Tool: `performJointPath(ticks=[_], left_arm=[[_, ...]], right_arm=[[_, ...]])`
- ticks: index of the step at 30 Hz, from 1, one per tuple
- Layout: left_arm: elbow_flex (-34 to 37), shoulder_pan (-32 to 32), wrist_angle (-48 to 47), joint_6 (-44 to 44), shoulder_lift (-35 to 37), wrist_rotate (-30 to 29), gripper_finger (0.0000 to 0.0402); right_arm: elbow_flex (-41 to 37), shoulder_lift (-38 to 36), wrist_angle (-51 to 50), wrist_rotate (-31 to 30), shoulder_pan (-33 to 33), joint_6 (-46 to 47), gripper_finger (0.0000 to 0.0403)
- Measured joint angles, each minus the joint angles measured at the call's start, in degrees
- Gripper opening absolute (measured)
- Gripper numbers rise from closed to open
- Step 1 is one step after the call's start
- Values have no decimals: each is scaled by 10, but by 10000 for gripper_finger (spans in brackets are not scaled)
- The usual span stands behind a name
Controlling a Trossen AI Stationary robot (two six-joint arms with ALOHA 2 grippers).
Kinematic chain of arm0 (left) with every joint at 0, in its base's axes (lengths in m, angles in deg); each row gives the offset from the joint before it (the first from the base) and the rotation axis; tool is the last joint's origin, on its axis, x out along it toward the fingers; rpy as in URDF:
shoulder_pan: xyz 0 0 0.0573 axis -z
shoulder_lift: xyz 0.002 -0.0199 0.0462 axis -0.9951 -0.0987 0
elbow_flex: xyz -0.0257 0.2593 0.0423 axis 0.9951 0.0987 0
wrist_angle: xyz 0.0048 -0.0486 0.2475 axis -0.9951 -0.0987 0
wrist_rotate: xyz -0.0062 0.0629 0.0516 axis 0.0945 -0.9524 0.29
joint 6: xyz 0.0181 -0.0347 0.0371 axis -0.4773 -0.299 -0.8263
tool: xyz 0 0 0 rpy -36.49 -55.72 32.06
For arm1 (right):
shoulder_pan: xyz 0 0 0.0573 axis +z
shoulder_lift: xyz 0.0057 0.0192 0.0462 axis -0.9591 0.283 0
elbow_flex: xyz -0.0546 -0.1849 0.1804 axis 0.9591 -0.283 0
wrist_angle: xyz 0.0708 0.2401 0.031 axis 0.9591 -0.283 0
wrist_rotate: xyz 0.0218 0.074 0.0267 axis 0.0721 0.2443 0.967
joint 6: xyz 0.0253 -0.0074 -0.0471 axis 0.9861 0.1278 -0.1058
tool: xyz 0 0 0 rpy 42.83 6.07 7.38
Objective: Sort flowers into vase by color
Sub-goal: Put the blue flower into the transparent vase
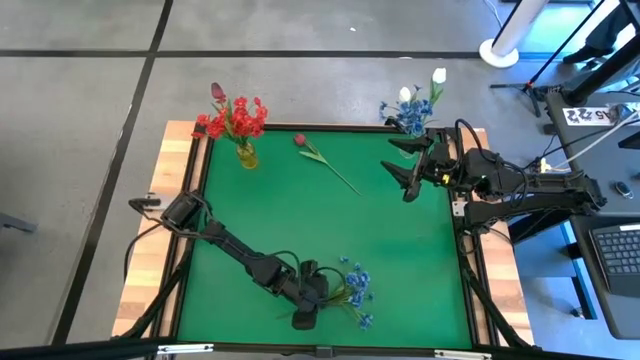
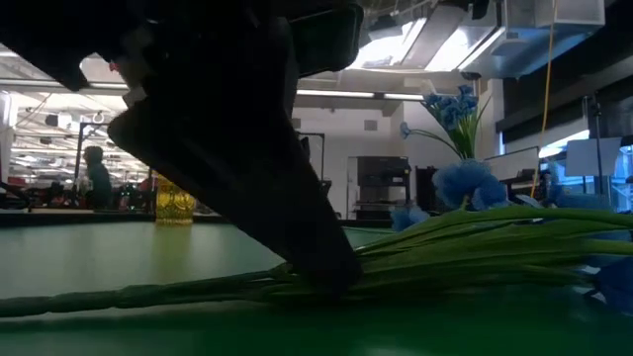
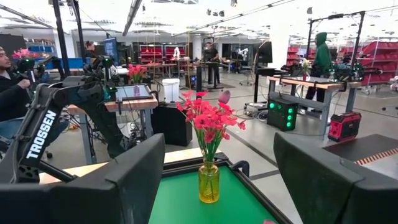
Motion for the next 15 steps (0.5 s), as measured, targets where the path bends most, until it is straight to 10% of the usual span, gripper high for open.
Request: performJointPath(ticks=[15], left_arm=[[4, -12, -100, -1, 37, -100, 131]], right_arm=[[0, 0, -6, -1, 0, 3, 298]])
